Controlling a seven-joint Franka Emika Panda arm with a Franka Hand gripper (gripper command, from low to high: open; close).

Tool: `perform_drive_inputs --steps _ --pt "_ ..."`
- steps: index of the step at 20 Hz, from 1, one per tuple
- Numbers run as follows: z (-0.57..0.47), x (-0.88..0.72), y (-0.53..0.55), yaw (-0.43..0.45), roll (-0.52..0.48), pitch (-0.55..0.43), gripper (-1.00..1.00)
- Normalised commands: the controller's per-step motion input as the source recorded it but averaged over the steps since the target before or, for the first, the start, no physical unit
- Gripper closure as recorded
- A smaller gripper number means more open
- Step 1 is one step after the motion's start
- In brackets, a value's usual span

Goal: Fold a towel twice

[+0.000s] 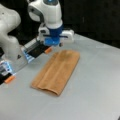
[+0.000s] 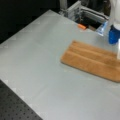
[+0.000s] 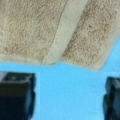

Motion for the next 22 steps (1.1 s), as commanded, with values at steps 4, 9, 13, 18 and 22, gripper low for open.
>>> perform_drive_inputs --steps 4,9,13,18,22 --pt "-0.08 -0.18 -0.02 -0.066 0.136 -0.069 -1.0" --pt "-0.04 -0.2 -0.01 -0.054 0.145 -0.048 -1.0" --pt "0.08 -0.19 -0.01 -0.002 0.192 -0.021 -1.0" --pt "0.22 0.04 0.07 0.034 0.118 -0.046 -1.0" --pt "0.18 0.31 0.15 0.033 0.067 0.022 -1.0"
